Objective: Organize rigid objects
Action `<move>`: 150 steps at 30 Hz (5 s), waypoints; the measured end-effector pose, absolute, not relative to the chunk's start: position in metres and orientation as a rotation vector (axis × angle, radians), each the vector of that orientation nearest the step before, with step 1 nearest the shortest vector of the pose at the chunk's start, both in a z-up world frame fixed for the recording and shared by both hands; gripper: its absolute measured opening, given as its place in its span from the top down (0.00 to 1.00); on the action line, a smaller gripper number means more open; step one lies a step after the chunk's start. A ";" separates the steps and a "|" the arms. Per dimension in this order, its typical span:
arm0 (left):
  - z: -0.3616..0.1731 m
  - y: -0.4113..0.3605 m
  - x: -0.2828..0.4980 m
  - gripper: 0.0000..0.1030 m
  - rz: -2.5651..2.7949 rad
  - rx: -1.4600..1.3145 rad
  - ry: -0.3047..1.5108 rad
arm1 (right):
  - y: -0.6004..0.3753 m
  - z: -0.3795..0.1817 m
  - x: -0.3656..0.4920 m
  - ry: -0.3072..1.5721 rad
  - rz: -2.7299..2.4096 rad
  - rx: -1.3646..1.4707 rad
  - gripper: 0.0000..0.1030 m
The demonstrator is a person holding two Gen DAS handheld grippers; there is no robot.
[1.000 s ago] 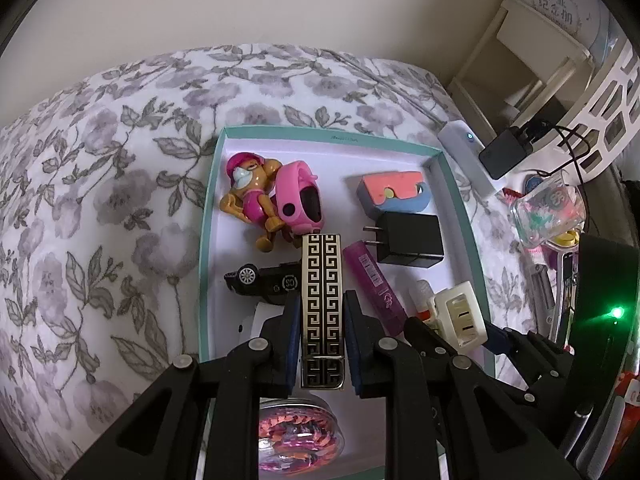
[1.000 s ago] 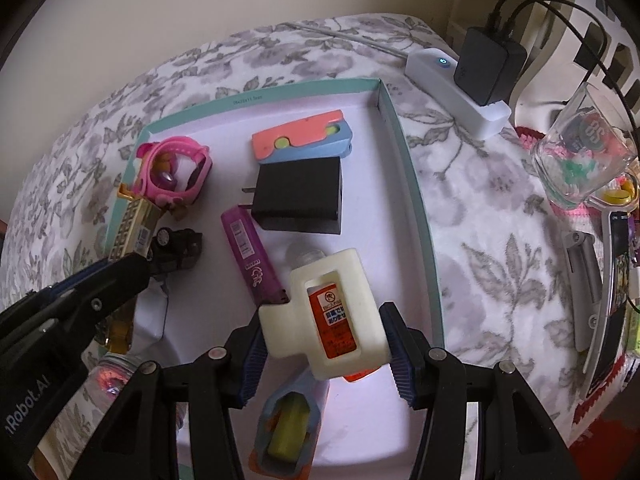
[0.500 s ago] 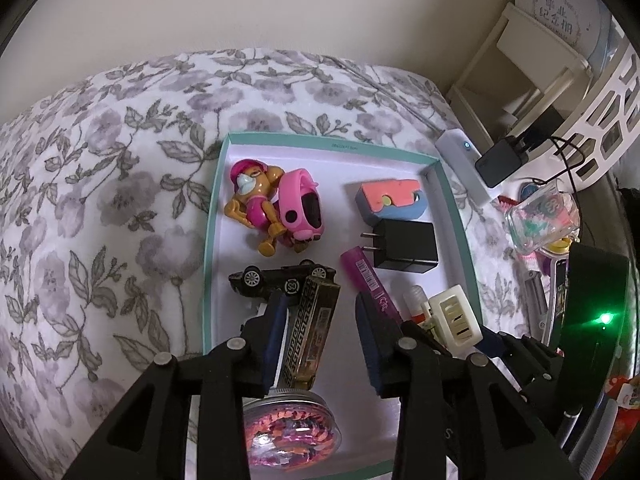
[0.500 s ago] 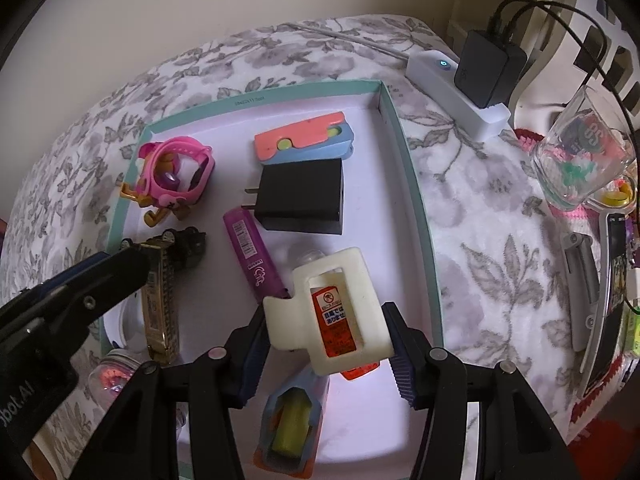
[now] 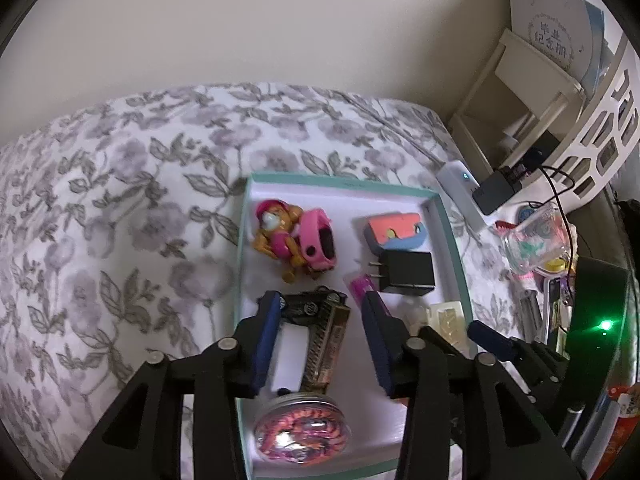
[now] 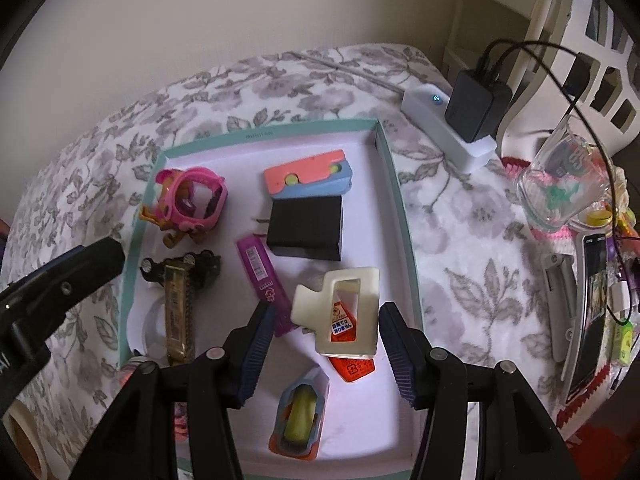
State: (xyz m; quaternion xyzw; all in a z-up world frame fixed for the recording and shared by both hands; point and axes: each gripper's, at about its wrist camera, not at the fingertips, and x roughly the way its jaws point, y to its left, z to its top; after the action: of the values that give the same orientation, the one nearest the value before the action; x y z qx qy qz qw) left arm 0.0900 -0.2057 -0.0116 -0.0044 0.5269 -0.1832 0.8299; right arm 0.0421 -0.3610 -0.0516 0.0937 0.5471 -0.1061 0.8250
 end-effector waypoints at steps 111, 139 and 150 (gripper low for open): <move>0.014 -0.045 -0.022 0.19 -0.005 0.048 1.068 | -0.255 0.031 -0.086 0.846 -0.123 0.133 0.00; 0.026 -0.046 -0.033 0.19 -0.053 0.035 1.031 | -0.258 0.031 -0.089 0.851 -0.146 0.116 0.00; 0.025 -0.047 -0.032 0.19 -0.057 0.036 1.032 | -0.260 0.027 -0.087 0.860 -0.157 0.105 0.00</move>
State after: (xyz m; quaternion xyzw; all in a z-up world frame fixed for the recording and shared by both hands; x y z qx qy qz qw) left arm -0.0321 -0.0468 0.0254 0.0170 0.4935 -0.0275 0.8691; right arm -0.0874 -0.2597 0.0267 0.0507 0.4164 -0.0760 0.9046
